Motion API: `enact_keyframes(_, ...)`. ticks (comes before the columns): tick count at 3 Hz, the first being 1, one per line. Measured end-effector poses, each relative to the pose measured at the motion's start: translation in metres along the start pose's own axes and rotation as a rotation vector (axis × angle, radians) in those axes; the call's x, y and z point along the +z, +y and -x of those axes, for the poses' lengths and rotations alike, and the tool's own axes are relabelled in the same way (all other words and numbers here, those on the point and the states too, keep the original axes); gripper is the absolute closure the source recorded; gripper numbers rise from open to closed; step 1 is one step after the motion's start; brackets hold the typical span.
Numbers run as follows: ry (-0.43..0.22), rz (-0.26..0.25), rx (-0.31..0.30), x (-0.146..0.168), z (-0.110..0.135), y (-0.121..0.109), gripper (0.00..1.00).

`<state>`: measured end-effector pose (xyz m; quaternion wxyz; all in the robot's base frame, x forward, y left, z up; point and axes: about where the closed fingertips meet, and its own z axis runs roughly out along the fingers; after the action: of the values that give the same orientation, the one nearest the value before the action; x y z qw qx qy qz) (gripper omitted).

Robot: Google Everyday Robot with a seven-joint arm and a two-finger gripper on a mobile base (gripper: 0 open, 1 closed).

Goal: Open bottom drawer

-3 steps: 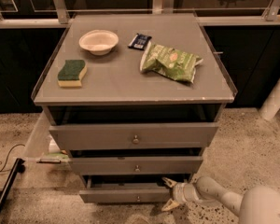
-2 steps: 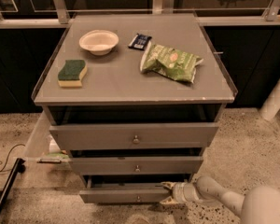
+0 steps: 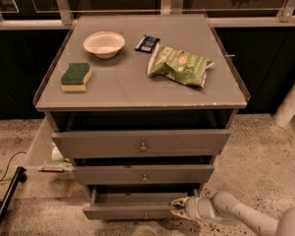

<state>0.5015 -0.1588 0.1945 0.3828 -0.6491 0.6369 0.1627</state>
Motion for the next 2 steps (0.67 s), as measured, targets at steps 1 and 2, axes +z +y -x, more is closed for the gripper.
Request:
enact_keyframes(1, -0.015, -0.011, 0.014, -0.0170, 0.0023, 0.0275, 1.00)
enact_keyframes(2, -0.016, -0.012, 0.019, -0.0181, 0.0016, 0.0302, 0.81)
